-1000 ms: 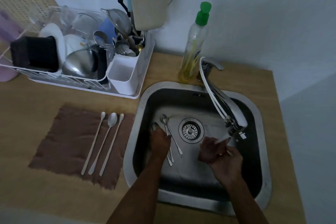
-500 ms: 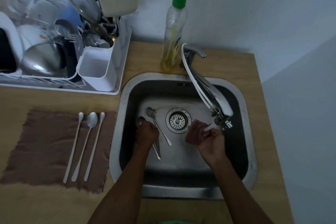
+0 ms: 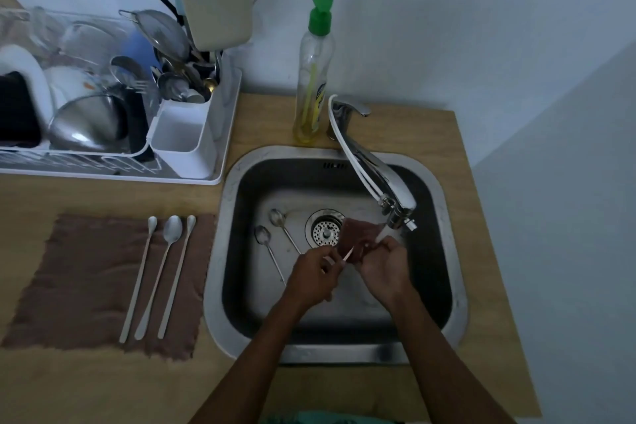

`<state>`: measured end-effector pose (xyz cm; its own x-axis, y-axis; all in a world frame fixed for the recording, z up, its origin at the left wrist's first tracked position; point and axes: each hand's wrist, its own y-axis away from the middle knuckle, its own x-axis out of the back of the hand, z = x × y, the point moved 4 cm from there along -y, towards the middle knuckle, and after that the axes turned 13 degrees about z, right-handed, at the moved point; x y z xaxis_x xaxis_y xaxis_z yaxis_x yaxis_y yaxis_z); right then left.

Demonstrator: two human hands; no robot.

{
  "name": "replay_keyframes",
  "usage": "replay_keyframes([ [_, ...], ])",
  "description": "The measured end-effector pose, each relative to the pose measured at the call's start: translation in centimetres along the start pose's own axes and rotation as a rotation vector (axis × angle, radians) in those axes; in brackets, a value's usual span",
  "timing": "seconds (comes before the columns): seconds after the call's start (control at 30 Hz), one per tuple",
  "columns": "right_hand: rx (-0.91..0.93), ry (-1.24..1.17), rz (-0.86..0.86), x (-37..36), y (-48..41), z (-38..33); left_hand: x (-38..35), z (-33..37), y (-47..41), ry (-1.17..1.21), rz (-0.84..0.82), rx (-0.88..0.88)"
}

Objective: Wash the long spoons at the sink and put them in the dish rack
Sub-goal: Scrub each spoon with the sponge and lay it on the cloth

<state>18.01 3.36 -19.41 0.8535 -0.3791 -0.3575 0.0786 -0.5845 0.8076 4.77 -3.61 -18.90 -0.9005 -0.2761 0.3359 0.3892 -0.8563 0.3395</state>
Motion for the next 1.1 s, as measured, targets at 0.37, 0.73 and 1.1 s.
replay_keyframes([
  [0.37,0.427,0.604,0.001,-1.3,1.6,-1.0,0.7,-1.4,2.1,-0.088,-0.208,0.312],
  [0.73,0.332,0.496,0.056,-1.5,1.7,-1.1,-0.8,-0.1,2.4,-0.188,0.061,-0.080],
  [1.1,0.310,0.447,0.167,-1.7,2.3,-0.2,-0.3,0.9,3.2,-0.199,0.103,-0.076],
])
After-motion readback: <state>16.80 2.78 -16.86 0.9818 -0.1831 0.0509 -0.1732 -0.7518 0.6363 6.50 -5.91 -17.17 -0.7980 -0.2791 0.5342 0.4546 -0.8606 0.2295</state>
